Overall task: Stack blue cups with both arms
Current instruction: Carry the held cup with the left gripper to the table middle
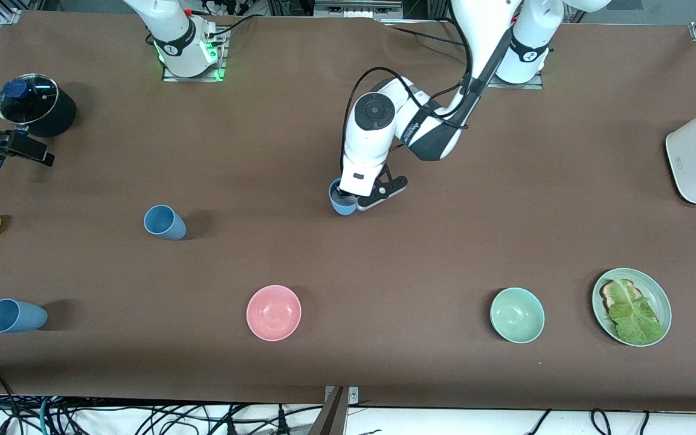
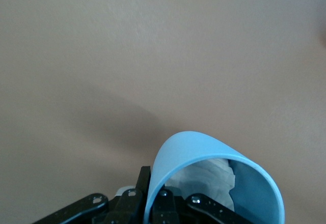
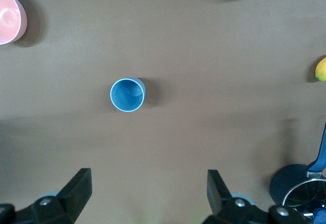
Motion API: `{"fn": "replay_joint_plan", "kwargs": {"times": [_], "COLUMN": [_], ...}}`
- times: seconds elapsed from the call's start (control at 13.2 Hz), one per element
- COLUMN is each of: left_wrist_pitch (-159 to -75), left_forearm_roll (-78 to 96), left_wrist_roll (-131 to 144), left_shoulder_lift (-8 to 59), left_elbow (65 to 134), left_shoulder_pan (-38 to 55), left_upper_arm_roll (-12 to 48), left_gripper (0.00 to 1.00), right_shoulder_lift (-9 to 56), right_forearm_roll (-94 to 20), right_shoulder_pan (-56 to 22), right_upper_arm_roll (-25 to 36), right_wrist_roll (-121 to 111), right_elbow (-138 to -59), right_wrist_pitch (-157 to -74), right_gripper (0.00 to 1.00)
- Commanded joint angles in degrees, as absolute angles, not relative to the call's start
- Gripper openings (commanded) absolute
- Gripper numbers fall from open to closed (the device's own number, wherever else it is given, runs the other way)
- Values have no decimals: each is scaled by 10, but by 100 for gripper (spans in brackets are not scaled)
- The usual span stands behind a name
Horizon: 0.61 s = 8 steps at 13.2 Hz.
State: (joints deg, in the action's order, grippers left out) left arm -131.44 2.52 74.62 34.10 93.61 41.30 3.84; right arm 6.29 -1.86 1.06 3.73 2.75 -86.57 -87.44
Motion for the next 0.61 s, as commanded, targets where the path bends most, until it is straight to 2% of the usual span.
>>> {"fn": "replay_joint_plan", "kwargs": {"times": [0.0, 0.53], "left_wrist_pitch": [-1311, -1311], "left_forearm_roll": [35, 33], "left_wrist_roll": [751, 744], "left_shoulder_lift": [366, 410], "left_elbow": [899, 876], "left_shoulder_pan": [417, 417], "left_upper_arm_roll": [35, 35], "left_gripper": [0, 0], "right_shoulder_lift": [58, 59], "right_forearm_roll": [-11, -11], "right_shoulder_pan": [10, 10], "right_upper_arm_roll": [37, 37], "right_wrist_roll": [28, 28], "right_elbow": [-868, -868], "right_wrist_pitch": [-870, -869], "right_gripper": [100, 100]}}
